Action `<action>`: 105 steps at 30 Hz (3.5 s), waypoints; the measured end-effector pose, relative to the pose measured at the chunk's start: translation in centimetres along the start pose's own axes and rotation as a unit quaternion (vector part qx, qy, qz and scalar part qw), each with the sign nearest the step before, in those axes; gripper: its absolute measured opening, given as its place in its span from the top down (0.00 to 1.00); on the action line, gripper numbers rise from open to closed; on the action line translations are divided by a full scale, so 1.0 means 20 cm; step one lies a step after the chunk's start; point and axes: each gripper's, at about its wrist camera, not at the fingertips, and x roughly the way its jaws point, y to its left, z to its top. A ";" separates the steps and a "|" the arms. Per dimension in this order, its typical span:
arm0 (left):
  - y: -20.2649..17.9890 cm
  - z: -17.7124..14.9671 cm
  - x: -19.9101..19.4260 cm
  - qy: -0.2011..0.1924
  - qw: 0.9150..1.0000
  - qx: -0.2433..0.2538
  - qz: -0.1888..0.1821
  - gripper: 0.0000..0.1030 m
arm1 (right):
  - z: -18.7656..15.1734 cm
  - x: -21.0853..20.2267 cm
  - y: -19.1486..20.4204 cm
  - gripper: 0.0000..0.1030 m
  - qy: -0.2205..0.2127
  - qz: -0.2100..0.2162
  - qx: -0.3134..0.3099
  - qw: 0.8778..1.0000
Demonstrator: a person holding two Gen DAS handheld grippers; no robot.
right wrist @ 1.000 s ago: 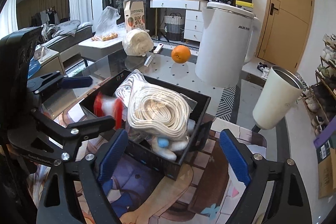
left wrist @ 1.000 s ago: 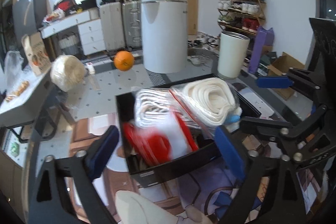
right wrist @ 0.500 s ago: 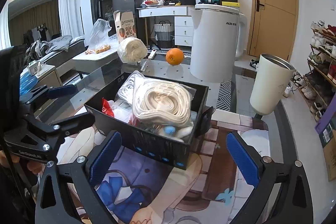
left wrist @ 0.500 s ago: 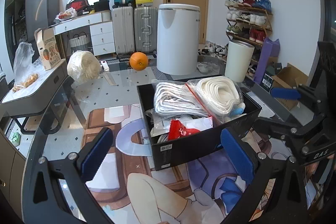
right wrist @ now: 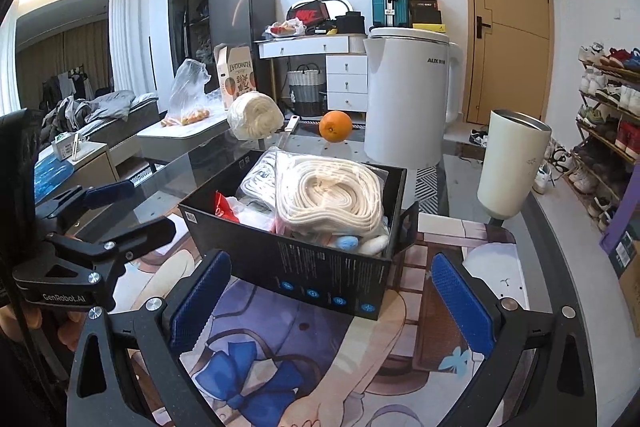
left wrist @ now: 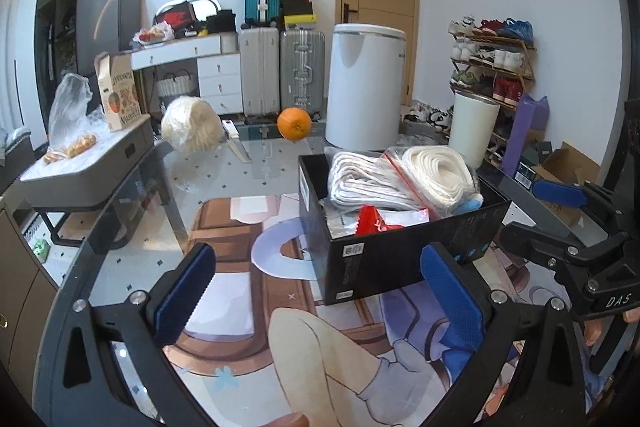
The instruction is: Organize soft objects
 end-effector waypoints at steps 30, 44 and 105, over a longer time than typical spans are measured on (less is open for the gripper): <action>-0.02 -0.01 -0.03 -0.020 1.000 0.007 -0.016 0.00 | -0.07 -0.09 0.01 0.01 -0.053 -0.017 -0.004 0.998; 0.00 -0.01 -0.05 -0.031 0.999 0.000 -0.018 0.00 | -0.07 -0.09 0.02 0.01 -0.053 -0.019 -0.008 0.998; 0.01 -0.01 -0.06 -0.034 0.999 -0.004 -0.017 0.00 | -0.08 -0.09 0.02 0.01 -0.054 -0.017 -0.008 0.998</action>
